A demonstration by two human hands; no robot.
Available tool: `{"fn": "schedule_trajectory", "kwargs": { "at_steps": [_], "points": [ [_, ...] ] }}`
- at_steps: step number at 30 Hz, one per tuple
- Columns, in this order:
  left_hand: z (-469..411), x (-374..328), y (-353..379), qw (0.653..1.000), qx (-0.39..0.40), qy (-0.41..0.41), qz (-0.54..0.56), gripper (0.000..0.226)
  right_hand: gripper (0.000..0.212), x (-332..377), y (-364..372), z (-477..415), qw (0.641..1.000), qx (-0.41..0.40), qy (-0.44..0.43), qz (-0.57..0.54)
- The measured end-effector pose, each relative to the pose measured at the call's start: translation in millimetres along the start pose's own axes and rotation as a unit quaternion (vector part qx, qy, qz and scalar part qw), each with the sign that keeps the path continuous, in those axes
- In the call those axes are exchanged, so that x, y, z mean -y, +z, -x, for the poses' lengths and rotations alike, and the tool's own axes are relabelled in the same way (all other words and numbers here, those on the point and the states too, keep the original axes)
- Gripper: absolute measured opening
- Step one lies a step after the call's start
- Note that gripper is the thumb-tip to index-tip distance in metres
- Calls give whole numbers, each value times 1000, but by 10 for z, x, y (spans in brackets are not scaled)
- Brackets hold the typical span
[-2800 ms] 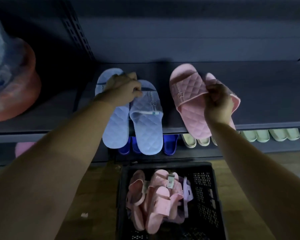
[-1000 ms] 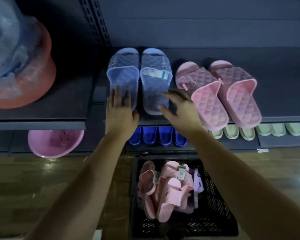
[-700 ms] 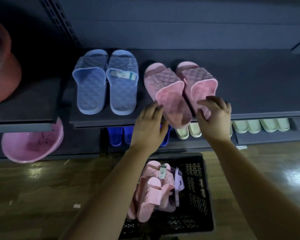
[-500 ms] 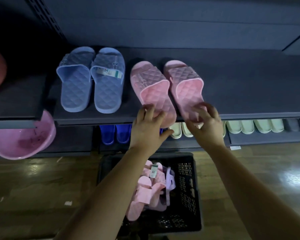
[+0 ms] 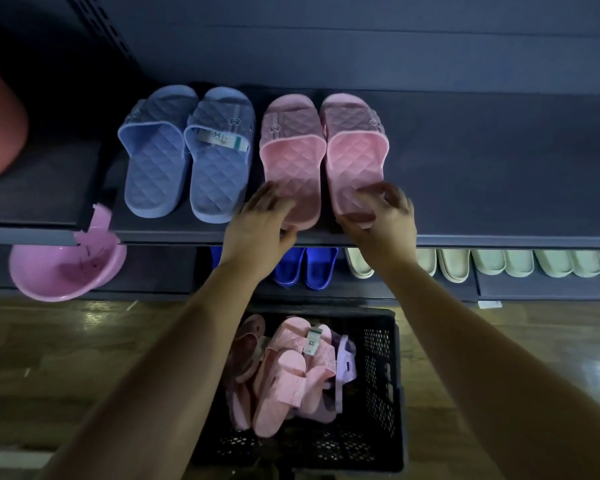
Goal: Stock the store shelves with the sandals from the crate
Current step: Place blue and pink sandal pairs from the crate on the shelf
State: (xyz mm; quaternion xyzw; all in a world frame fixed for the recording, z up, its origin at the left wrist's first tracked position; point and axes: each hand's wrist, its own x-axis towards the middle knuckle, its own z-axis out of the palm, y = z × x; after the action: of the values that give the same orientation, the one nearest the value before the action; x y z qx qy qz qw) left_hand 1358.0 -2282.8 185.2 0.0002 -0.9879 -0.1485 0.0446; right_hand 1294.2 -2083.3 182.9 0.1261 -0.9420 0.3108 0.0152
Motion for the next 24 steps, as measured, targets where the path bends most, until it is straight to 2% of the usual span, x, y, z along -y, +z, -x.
{"fn": "schedule_trajectory", "kwargs": {
  "at_steps": [9,16,22,24],
  "points": [
    [-183,122,-55,999,16,16,-40,37,47,116,82,-169,1000,1,4,5],
    [-101,-27,-50,999,0,-18,-34,42,46,46,86,-12,999,25,-18,15],
    [546,-217,-14,999,-15,-28,2,38,39,-65,0,570,999,-17,-10,27],
    [856,-204,77,999,-17,-27,10,32,35,-93,4,823,1000,-4,6,8]
  ]
}}
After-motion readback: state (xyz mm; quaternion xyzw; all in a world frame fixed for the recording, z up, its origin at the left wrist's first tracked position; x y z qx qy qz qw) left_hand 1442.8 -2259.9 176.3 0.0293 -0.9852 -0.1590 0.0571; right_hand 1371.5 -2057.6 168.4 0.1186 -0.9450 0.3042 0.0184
